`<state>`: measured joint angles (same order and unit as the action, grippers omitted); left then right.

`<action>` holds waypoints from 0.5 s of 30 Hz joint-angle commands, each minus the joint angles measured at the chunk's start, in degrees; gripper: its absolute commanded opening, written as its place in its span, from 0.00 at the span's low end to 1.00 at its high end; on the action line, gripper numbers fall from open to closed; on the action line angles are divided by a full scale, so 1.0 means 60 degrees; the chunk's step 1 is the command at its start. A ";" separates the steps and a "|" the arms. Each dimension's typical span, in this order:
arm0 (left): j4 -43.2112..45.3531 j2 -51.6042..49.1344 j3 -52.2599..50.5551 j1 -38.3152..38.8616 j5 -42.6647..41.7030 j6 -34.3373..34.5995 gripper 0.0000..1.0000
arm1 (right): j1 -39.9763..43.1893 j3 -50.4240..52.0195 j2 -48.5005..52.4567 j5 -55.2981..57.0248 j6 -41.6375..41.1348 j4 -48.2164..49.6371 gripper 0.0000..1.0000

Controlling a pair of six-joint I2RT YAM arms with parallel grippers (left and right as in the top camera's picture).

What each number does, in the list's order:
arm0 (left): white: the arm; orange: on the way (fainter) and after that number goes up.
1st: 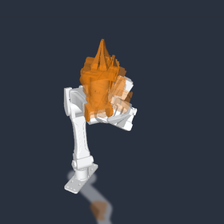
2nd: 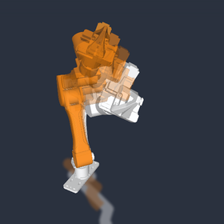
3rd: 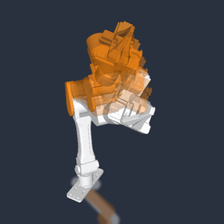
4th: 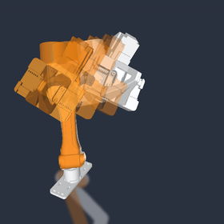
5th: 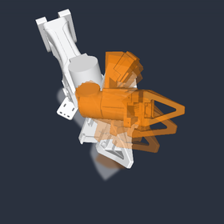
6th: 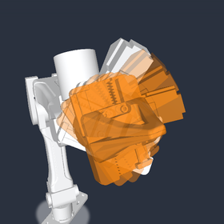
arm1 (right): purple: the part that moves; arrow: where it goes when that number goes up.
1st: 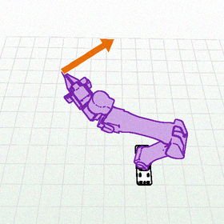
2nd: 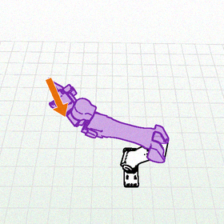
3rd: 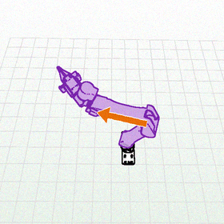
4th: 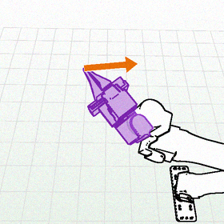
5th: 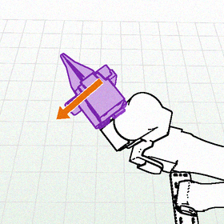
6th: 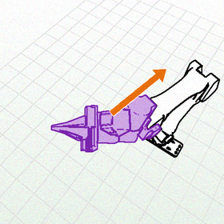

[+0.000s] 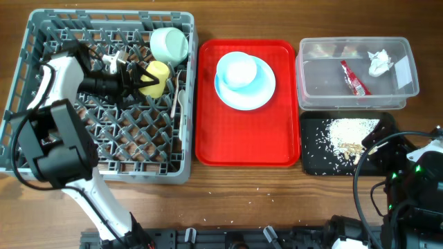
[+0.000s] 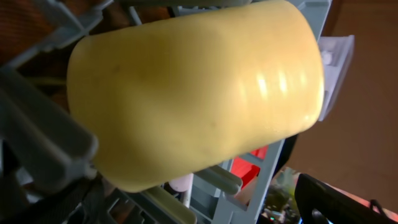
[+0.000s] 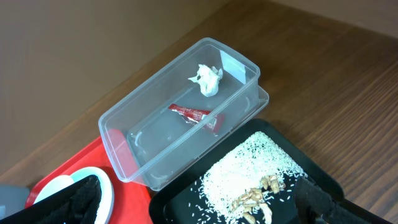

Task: Sort waste into correct bins and load items into the dishwasher rack
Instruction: 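Lower the yellow cup into the rack and open the left gripper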

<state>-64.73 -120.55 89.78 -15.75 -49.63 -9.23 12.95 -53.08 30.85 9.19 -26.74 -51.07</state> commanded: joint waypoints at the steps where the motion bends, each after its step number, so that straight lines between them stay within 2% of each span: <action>1: -0.0295 0.2605 0.0040 -0.0393 0.1337 0.0805 1.00 | 0.0025 -0.0080 -0.0036 -0.0044 -0.0058 0.0029 1.00; 4: -0.0357 0.4798 0.0040 -0.0022 0.2193 0.1978 1.00 | 0.0025 -0.0080 -0.0036 -0.0044 -0.0058 0.0029 1.00; 5: -0.0142 0.5399 0.0040 0.0229 0.2189 0.2025 1.00 | 0.0025 -0.0080 -0.0036 -0.0044 -0.0058 0.0029 1.00; 7: 0.0834 0.6116 0.0036 0.0984 0.2167 0.3213 1.00 | 0.0025 -0.0080 -0.0036 -0.0044 -0.0058 0.0029 1.00; 8: 0.1038 0.6116 0.0036 0.1300 0.2222 0.3009 0.71 | 0.0025 -0.0080 -0.0036 -0.0044 -0.0058 0.0029 1.00; 9: 0.1209 0.5952 0.0036 0.1789 0.2772 0.2969 0.04 | 0.0025 -0.0080 -0.0036 -0.0044 -0.0058 0.0029 1.00; 11: 0.1483 0.5377 0.0036 0.2623 0.4707 0.3727 0.04 | 0.0025 -0.0080 -0.0036 -0.0044 -0.0055 0.0029 1.00; 12: 0.1683 0.4805 0.0036 0.3089 0.6393 0.4382 0.04 | 0.0025 -0.0080 -0.0036 -0.0044 -0.0058 0.0029 1.00; 13: 0.1916 0.4120 0.0036 0.3435 0.7493 0.4739 0.04 | 0.0025 -0.0080 -0.0036 -0.0044 -0.0058 0.0029 1.00; 15: 0.2277 0.3060 0.0036 0.3639 0.7683 0.4732 0.04 | 0.0025 -0.0080 -0.0036 -0.0044 -0.0058 0.0029 1.00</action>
<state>-52.45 -94.87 90.17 4.34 -13.80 15.49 12.95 -53.08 30.83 9.19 -26.74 -51.09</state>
